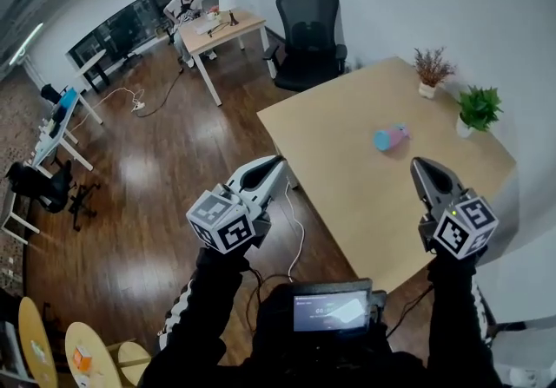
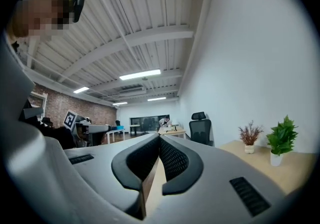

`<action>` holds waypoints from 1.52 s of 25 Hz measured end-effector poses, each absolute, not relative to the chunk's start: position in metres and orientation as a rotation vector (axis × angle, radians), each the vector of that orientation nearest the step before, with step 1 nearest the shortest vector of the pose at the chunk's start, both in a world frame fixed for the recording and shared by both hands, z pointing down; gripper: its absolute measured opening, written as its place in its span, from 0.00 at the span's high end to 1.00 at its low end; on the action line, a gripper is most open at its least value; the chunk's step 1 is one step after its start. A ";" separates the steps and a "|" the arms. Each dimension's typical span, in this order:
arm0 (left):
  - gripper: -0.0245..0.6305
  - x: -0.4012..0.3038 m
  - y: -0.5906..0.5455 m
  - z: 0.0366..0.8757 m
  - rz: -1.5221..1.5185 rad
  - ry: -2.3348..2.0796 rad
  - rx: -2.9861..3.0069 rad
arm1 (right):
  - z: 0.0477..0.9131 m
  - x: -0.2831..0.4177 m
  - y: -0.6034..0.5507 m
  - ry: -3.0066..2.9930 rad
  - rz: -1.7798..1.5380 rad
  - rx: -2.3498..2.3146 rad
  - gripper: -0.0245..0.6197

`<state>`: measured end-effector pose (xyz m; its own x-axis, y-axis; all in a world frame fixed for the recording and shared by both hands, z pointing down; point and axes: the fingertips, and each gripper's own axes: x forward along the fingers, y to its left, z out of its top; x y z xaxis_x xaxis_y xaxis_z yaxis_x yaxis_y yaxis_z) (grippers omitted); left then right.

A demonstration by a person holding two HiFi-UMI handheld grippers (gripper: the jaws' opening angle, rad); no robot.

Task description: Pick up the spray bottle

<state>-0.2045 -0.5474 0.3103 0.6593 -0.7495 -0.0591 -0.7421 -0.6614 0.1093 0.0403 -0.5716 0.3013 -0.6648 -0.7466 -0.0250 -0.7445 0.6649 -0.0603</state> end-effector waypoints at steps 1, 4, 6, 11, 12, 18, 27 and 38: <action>0.89 -0.207 -0.560 0.311 -0.138 -1.261 2.778 | 0.303 0.038 -0.587 2.825 -0.095 -1.263 0.95; 0.89 -0.230 -0.599 0.311 -0.106 -1.274 2.769 | 0.309 0.023 -0.629 2.825 -0.165 -1.272 0.95; 0.89 -0.261 -0.632 0.309 -0.132 -1.273 2.766 | 0.312 0.001 -0.658 2.814 -0.190 -1.297 0.95; 0.88 -0.336 -0.731 0.333 -0.079 -1.180 2.835 | 0.338 -0.071 -0.740 2.780 -0.208 -1.429 0.95; 0.88 -0.352 -0.755 0.340 -0.070 -1.169 2.866 | 0.343 -0.085 -0.761 2.761 -0.208 -1.465 0.95; 0.89 -0.480 -0.923 0.358 -0.137 -0.921 2.931 | 0.367 -0.184 -0.883 2.595 -0.232 -1.763 0.95; 0.89 -0.539 -1.080 0.353 -0.059 -0.762 2.970 | 0.354 -0.236 -1.004 2.431 -0.265 -2.037 0.95; 0.89 -0.390 -1.263 0.363 0.020 -0.402 2.999 | 0.394 -0.119 -1.164 2.332 -0.418 -2.190 0.90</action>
<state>-0.3904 -1.2626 0.3634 0.9647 -0.2619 0.0282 -0.2634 -0.9581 0.1124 -0.1194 -1.1640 0.3941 -0.0762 -0.9686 0.2366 -0.9905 0.0463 -0.1294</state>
